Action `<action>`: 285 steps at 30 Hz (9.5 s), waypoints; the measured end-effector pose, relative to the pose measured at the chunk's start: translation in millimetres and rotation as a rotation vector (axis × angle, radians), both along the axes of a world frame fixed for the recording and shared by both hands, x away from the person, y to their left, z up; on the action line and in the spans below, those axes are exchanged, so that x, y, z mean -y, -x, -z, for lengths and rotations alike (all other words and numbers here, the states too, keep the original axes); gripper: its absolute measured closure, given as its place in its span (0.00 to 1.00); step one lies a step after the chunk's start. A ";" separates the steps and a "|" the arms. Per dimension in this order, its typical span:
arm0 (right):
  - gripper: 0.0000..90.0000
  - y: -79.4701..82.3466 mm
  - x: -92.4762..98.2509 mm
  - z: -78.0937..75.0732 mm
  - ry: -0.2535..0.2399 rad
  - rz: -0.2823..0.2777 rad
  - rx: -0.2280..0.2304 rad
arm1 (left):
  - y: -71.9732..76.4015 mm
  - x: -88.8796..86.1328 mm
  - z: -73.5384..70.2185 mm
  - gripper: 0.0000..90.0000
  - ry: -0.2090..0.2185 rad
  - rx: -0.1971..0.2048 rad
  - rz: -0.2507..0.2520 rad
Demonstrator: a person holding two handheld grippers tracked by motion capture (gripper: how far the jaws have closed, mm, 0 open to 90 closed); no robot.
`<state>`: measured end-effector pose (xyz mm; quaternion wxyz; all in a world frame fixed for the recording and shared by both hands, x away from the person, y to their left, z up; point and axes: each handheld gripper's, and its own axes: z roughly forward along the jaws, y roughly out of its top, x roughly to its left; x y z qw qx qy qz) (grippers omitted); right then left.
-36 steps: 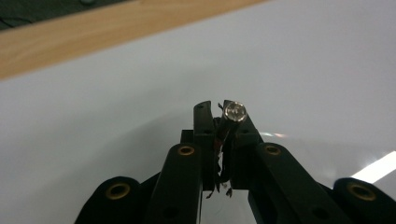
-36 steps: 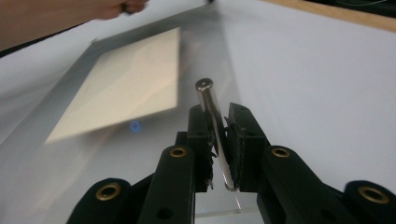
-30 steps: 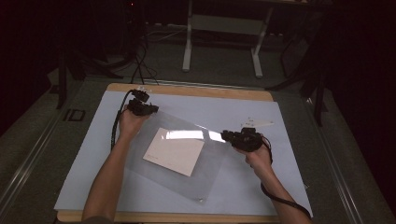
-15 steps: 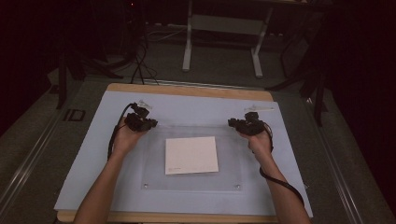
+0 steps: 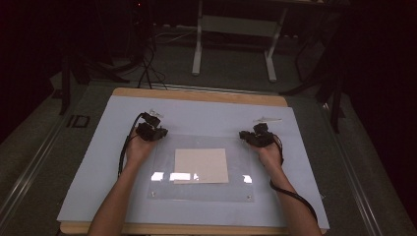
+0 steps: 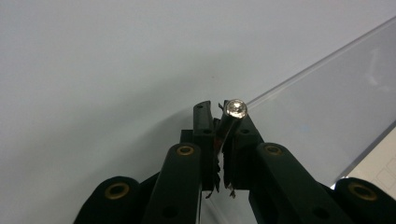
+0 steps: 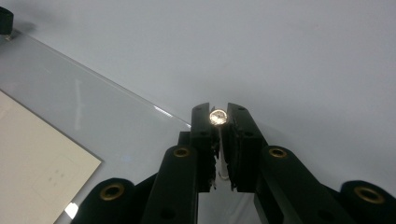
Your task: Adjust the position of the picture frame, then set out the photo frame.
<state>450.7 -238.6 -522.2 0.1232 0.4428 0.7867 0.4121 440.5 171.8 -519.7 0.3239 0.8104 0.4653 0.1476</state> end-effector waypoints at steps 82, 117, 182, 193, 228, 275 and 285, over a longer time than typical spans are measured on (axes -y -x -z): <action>0.95 18.6 -0.9 -7.2 0.068 0.015 0.159 | 33.7 -11.8 4.9 0.93 0.175 0.249 -0.097; 0.94 10.4 2.8 -8.2 -0.009 0.043 0.066 | 26.4 -17.7 7.8 0.94 0.264 0.230 -0.100; 0.95 -30.7 -1.8 -9.3 -0.097 0.169 -0.107 | 99.6 -37.1 -46.0 0.74 0.322 0.228 0.032; 0.95 -30.8 -1.6 -9.4 -0.094 0.165 -0.108 | 136.6 -38.3 -52.4 0.74 0.315 0.213 0.077; 0.95 -32.4 -1.8 -9.3 -0.095 0.167 -0.112 | 206.3 48.5 -30.1 0.98 0.245 0.189 0.241; 0.65 -25.9 -0.8 -24.4 -0.022 0.120 -0.043 | 187.4 57.3 -53.8 0.94 0.261 0.284 0.205; 0.62 -20.5 -0.3 -34.9 -0.017 0.104 -0.011 | 182.1 59.0 -59.0 0.94 0.259 0.285 0.208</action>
